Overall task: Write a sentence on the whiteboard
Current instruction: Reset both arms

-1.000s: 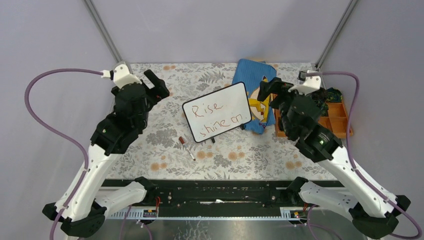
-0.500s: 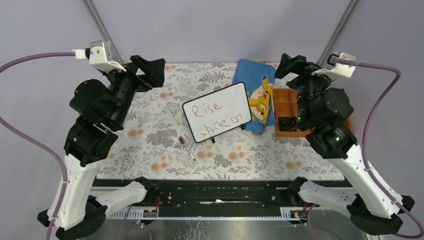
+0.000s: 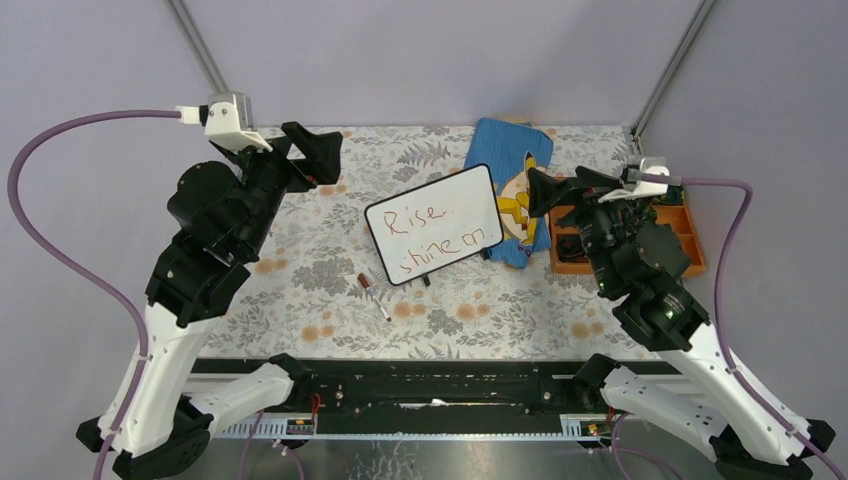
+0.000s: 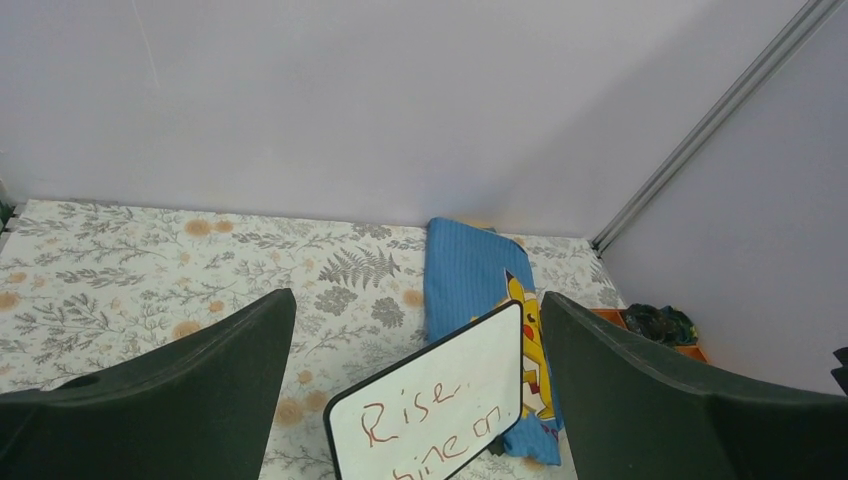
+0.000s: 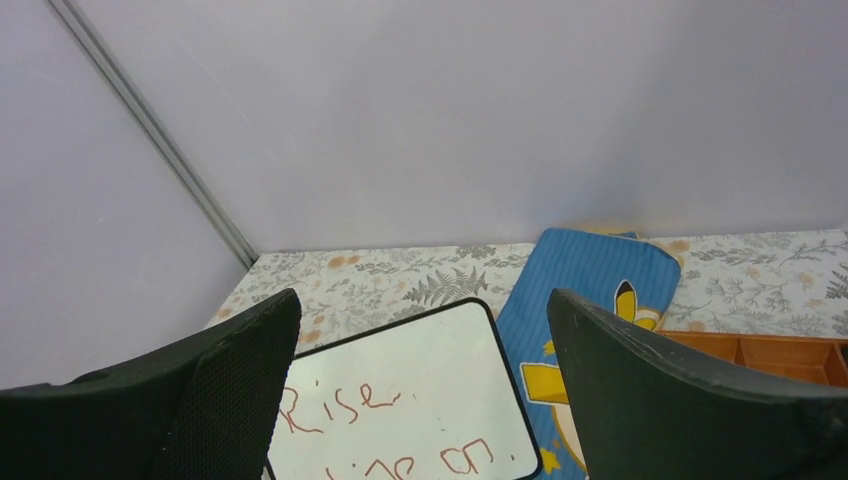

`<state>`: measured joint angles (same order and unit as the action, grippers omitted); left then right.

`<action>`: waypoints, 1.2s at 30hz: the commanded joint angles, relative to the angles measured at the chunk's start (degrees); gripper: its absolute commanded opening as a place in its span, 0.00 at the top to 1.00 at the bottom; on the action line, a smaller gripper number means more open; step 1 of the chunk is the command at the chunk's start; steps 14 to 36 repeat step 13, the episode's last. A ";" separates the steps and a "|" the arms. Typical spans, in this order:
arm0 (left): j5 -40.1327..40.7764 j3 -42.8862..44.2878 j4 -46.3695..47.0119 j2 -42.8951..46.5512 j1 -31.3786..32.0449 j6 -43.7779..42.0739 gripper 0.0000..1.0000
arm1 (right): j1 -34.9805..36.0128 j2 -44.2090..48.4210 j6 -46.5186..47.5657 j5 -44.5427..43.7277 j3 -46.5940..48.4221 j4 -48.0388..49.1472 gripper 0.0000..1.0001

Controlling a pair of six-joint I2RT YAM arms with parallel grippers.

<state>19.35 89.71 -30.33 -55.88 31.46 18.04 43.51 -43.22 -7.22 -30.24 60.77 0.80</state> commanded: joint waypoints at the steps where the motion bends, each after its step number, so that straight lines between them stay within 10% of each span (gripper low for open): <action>1: -0.95 -0.62 4.93 1.03 0.26 0.27 0.01 | 0.26 3.17 -0.86 1.80 -2.87 4.87 0.00; 36: -0.63 -0.95 4.84 1.35 0.24 1.20 0.01 | 0.26 3.70 -1.33 -6.73 -2.59 4.60 0.00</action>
